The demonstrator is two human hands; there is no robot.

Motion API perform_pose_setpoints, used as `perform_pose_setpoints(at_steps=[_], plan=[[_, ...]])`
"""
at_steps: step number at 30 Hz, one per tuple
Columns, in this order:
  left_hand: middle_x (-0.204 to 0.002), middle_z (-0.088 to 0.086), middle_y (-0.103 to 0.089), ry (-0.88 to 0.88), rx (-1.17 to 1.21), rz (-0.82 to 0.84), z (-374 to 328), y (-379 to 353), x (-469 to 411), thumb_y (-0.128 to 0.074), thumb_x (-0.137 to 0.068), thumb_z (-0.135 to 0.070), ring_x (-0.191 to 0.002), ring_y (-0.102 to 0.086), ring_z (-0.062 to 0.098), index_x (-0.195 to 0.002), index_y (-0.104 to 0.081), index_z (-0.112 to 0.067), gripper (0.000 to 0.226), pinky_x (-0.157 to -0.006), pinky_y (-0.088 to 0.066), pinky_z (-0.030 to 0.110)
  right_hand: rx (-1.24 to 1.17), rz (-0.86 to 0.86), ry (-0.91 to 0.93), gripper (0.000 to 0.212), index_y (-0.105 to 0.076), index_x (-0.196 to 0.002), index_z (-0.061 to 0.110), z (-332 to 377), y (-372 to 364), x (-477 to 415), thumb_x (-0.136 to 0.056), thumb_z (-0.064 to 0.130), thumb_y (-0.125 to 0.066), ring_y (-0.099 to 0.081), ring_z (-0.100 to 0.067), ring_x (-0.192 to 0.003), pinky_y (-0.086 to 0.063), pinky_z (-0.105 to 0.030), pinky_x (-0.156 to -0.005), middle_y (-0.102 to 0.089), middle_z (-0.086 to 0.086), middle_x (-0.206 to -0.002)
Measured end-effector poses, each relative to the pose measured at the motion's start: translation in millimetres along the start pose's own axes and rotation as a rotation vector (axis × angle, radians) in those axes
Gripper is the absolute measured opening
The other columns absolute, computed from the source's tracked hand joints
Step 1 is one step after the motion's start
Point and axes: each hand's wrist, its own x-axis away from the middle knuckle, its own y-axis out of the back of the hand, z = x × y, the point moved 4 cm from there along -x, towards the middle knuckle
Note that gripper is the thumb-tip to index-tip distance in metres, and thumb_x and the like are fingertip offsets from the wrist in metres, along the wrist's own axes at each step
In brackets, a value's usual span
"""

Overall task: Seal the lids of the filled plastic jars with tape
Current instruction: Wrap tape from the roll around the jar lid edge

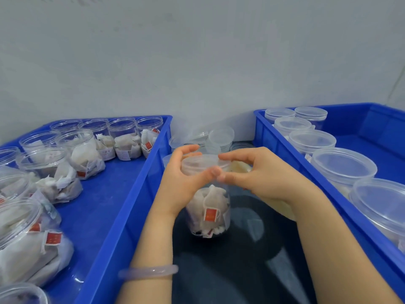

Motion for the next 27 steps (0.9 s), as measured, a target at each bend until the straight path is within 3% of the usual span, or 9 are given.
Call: perform_pose_setpoints(at_steps=[3, 6, 9, 12, 14, 18, 21, 24, 27], plan=[[-0.112, -0.027, -0.05, -0.03, -0.117, 0.053, 0, -1, 0, -0.078, -0.034, -0.056, -0.096, -0.044, -0.03, -0.13, -0.045, -0.036, 0.103, -0.072, -0.039, -0.004, 0.08, -0.008, 0.006, 0.057, -0.064, -0.12, 0.035, -2, -2, 0, -0.066, 0.048, -0.079, -0.05, 0.004, -0.116, -0.034, -0.012, -0.08, -0.059, 0.02, -0.127], [-0.114, -0.031, -0.047, -0.047, -0.142, 0.078, 2, -2, 0, -0.079, -0.032, -0.055, -0.093, -0.039, -0.036, -0.132, -0.044, -0.039, 0.107, -0.07, -0.035, -0.008, 0.118, 0.025, 0.019, 0.055, -0.063, -0.12, 0.034, -1, 1, -3, -0.068, 0.044, -0.078, -0.049, 0.015, -0.103, -0.034, -0.011, -0.08, -0.058, 0.021, -0.126], [-0.114, -0.033, -0.049, -0.042, -0.114, 0.051, 6, 1, 1, -0.085, -0.031, -0.057, -0.097, -0.044, -0.029, -0.128, -0.047, -0.042, 0.105, -0.073, -0.041, -0.003, 0.079, 0.106, 0.01, 0.059, -0.06, -0.122, 0.038, 0, -1, -3, -0.067, 0.045, -0.08, -0.049, 0.023, -0.067, -0.039, -0.015, -0.077, -0.055, 0.027, -0.12], [-0.116, -0.026, -0.055, -0.014, -0.064, 0.012, 8, 4, 1, -0.087, -0.033, -0.054, -0.106, -0.057, -0.007, -0.124, -0.049, -0.047, 0.099, -0.08, -0.053, 0.018, 0.075, 0.159, -0.005, 0.067, -0.057, -0.124, 0.043, -2, 0, -1, -0.063, 0.043, -0.084, -0.048, 0.019, -0.091, -0.038, -0.017, -0.09, -0.05, 0.038, -0.108], [-0.118, -0.021, -0.057, 0.009, -0.021, 0.032, 10, 3, 1, -0.084, -0.036, -0.05, -0.11, -0.058, 0.003, -0.121, -0.05, -0.049, 0.092, -0.082, -0.056, 0.028, 0.071, 0.141, -0.017, 0.064, -0.058, -0.123, 0.045, -4, 4, -1, -0.063, 0.046, -0.081, -0.053, 0.013, -0.086, -0.043, -0.022, -0.089, -0.052, 0.039, -0.104], [-0.114, -0.014, -0.063, 0.018, 0.072, 0.078, 10, 0, 1, -0.084, -0.038, -0.045, -0.106, -0.062, 0.009, -0.116, -0.053, -0.049, 0.084, -0.069, -0.054, 0.021, 0.035, 0.153, -0.014, 0.06, -0.06, -0.118, 0.047, -8, 7, 0, -0.061, 0.052, -0.078, -0.052, 0.009, -0.073, -0.043, -0.025, -0.084, -0.06, 0.033, -0.087], [-0.109, -0.014, -0.066, 0.016, 0.126, 0.094, 10, 0, 2, -0.084, -0.04, -0.04, -0.101, -0.065, 0.008, -0.116, -0.054, -0.046, 0.082, -0.066, -0.053, 0.018, 0.045, 0.144, -0.001, 0.054, -0.061, -0.116, 0.046, -8, 5, -1, -0.065, 0.049, -0.077, -0.056, 0.007, -0.088, -0.043, -0.024, -0.09, -0.059, 0.029, -0.111], [-0.101, -0.028, -0.066, -0.001, 0.133, 0.132, 8, -2, 4, -0.082, -0.043, -0.039, -0.098, -0.065, 0.001, -0.119, -0.052, -0.042, 0.082, -0.065, -0.053, 0.017, 0.049, 0.113, 0.006, 0.05, -0.063, -0.114, 0.044, -9, 5, -3, -0.066, 0.047, -0.078, -0.055, 0.011, -0.1, -0.041, -0.011, -0.085, -0.056, 0.035, -0.109], [-0.106, -0.021, -0.066, 0.014, 0.167, 0.139, 10, -4, 5, -0.083, -0.044, -0.033, -0.098, -0.064, -0.001, -0.121, -0.048, -0.043, 0.085, -0.065, -0.053, 0.016, 0.039, 0.088, 0.027, 0.05, -0.064, -0.113, 0.042, -9, 4, -5, -0.065, 0.047, -0.078, -0.047, 0.025, -0.096, -0.039, -0.005, -0.073, -0.057, 0.035, -0.107]])
